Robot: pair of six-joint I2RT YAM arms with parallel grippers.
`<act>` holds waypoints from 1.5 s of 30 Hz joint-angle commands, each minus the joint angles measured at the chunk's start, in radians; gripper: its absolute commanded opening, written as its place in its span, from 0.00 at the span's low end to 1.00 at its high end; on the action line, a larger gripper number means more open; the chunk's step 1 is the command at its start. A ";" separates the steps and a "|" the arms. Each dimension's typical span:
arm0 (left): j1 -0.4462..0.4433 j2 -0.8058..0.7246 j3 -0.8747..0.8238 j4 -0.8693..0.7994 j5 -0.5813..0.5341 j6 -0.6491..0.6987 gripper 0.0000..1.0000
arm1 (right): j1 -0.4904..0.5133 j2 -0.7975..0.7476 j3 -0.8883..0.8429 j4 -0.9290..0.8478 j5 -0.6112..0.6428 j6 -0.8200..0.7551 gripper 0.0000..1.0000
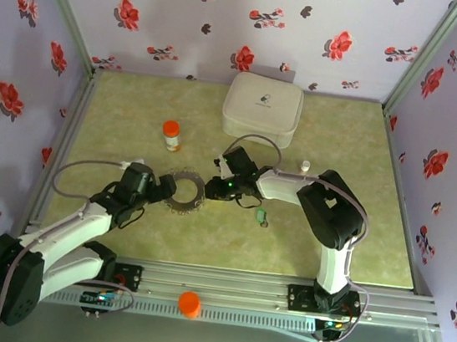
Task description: Put the keys on the keyring
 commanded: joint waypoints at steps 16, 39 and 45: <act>-0.006 -0.100 0.000 -0.036 -0.036 0.020 0.99 | 0.008 0.017 0.044 -0.052 -0.031 -0.073 0.00; -0.029 -0.013 0.263 0.180 0.520 0.823 0.48 | 0.020 -0.696 -0.176 -0.036 0.067 -0.883 0.00; -0.103 -0.017 0.178 0.343 0.726 0.994 0.39 | 0.021 -0.735 -0.167 -0.096 -0.043 -0.987 0.00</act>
